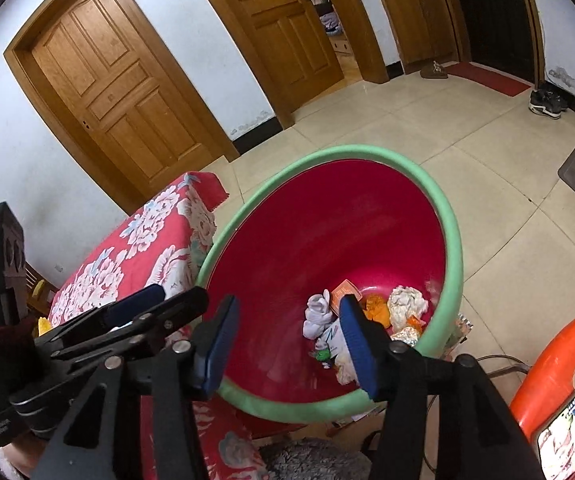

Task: Collect trash
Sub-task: 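Open both tools over the red bucket to drop the bag and toy, then move both tools back over the table toward the yellow foam net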

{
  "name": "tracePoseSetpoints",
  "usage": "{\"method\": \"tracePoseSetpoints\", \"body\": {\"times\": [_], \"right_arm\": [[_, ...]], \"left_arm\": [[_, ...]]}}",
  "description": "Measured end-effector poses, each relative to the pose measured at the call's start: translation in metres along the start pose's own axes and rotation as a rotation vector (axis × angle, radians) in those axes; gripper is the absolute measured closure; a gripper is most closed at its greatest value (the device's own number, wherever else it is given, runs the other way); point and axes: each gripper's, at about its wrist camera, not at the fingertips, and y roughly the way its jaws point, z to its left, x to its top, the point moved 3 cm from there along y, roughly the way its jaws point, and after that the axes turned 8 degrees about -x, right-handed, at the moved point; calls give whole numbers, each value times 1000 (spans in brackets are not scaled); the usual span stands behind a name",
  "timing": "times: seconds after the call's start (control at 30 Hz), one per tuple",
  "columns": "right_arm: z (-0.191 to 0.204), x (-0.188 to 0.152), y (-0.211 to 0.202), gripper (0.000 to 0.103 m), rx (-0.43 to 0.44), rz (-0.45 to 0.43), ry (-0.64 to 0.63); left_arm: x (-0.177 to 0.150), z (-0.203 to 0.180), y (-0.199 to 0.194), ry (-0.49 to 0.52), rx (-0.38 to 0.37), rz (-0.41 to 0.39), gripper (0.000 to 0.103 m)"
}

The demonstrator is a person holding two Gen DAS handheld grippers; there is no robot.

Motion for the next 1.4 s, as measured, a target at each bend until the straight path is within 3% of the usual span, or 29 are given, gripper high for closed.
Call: {"method": "tracePoseSetpoints", "body": {"times": [0.6, 1.4], "right_arm": [[43, -33, -45, 45, 20, 0, -87], [116, -103, -82, 45, 33, 0, -253]], "left_arm": [[-42, 11, -71, -35, 28, -37, 44], [-115, 62, -156, -144, 88, -127, 44]]}}
